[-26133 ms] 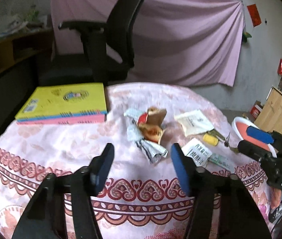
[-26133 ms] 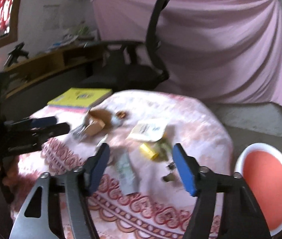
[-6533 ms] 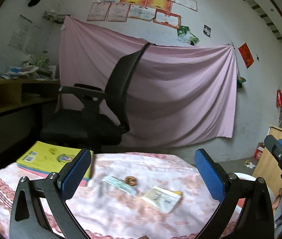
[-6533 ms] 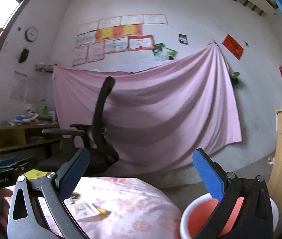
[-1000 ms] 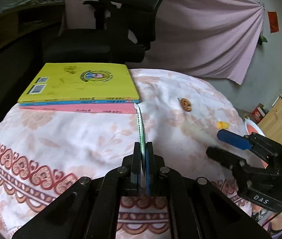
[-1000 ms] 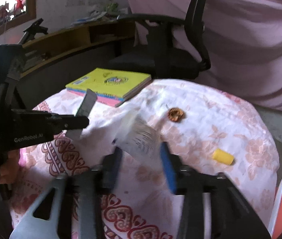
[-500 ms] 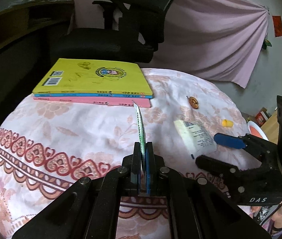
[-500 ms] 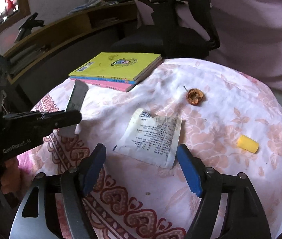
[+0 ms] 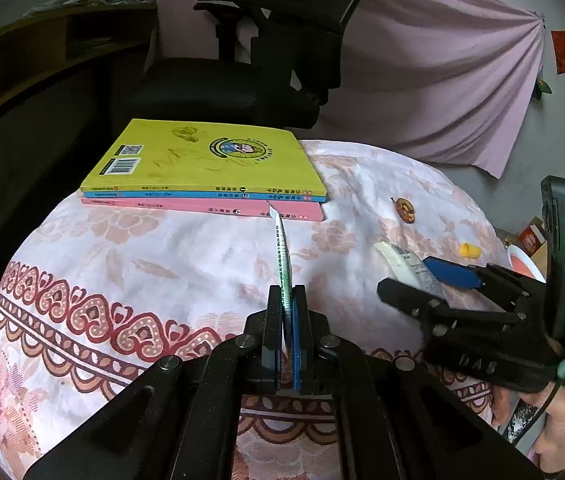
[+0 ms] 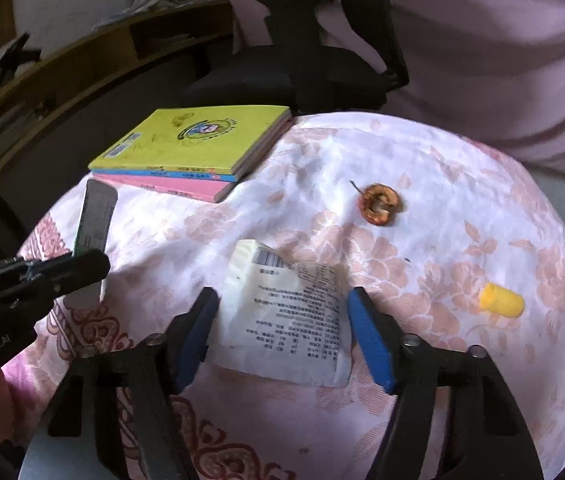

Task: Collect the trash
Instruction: 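Lift the white packet with the right tool while the left tool holds the strip, then carry the strip and white packet over the orange basin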

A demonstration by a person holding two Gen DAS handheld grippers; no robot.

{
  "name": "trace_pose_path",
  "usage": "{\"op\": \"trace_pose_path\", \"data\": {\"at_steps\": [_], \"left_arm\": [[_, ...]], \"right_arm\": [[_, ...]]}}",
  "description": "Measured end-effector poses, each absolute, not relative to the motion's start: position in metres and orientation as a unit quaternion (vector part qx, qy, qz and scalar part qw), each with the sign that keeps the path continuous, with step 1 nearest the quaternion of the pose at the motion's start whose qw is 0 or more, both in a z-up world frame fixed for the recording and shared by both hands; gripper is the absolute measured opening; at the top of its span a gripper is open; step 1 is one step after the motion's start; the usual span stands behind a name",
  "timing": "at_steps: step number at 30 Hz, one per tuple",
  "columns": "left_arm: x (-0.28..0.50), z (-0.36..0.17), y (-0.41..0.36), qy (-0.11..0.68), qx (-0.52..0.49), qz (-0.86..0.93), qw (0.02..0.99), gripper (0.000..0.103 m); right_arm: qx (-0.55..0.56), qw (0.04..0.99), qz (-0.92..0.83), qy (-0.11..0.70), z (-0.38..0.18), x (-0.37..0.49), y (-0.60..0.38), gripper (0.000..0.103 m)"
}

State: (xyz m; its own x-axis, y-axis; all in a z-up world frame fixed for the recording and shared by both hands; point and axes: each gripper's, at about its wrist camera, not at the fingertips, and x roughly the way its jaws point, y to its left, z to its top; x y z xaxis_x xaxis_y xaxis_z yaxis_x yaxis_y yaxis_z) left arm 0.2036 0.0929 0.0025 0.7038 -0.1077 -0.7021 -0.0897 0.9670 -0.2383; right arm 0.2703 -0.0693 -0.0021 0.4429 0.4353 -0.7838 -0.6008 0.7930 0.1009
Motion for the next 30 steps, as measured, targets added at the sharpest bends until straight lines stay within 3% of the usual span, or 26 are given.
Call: {"op": "trace_pose_path", "data": {"at_steps": [6,9,11,12,30], "left_arm": [[0.204,0.002,0.091,0.385,-0.127,-0.01,0.914,0.002],[0.204,0.002,0.09,0.384,-0.124,-0.011,0.915,0.002],[0.206,0.002,0.088,0.384,-0.122,-0.012,0.915,0.002],[0.206,0.002,0.088,0.383,-0.12,-0.013,0.916,0.002],[0.209,0.001,0.077,0.373,-0.11,-0.024,0.921,0.002]], "right_arm": [[-0.091,0.845,0.305,0.429,-0.002,0.268,-0.075,0.054],[-0.08,0.849,0.302,0.426,-0.001,0.269,-0.08,0.038],[-0.067,0.85,0.302,0.427,-0.001,0.271,-0.085,0.013],[-0.057,0.849,0.305,0.428,-0.001,0.272,-0.089,0.007],[-0.021,0.875,0.327,0.357,0.019,0.256,-0.104,0.005]]}}
